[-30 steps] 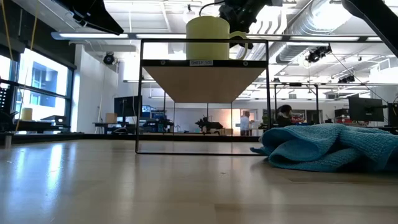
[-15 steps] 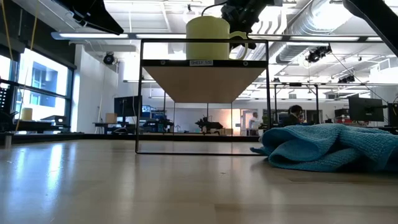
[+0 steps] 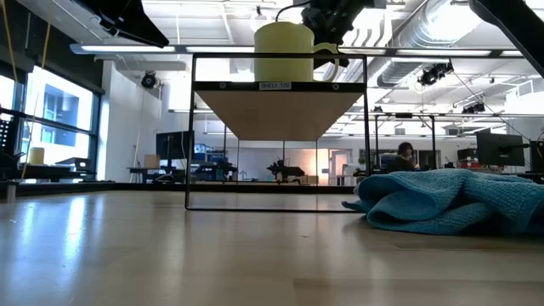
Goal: Stack small to large cups/mugs on shelf
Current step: Put the violet cup on the shelf
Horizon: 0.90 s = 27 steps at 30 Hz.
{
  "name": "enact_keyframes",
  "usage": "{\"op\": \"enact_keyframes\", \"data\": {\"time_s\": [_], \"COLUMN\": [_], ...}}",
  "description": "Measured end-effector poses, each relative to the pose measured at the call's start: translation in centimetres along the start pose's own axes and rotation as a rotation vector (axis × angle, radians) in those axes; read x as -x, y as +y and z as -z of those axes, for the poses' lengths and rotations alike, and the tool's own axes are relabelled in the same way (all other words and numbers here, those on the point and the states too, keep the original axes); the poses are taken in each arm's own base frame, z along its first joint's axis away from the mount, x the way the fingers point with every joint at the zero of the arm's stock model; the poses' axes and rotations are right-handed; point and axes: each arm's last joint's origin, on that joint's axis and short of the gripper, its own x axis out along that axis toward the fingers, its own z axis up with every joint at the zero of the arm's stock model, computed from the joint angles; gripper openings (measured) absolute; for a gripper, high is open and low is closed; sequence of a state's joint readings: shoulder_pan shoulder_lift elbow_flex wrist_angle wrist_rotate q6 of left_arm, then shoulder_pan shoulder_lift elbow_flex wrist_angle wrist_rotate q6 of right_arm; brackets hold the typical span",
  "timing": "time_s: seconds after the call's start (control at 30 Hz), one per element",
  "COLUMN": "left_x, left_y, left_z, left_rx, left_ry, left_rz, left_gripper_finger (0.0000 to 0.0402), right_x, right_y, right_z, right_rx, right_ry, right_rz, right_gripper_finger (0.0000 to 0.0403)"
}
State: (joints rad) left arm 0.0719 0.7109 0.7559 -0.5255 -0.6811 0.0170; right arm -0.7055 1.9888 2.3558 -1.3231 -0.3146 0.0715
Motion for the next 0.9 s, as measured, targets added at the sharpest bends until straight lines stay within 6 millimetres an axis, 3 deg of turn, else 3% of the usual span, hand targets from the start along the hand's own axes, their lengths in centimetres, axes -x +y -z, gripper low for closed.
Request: {"op": "enact_keyframes", "data": {"time_s": [0.9], "left_x": [0.0], "left_y": [0.0], "left_z": [0.0], "left_rx": [0.0], "left_ry": [0.0], "left_rz": [0.0], "left_gripper_finger": [0.0184], "right_x": [0.0], "right_y": [0.02], "right_z": [-0.03], "right_rx": [0.002], "right_ry": [-0.005], "right_rz": [0.015], "right_gripper_finger": [0.0083]}}
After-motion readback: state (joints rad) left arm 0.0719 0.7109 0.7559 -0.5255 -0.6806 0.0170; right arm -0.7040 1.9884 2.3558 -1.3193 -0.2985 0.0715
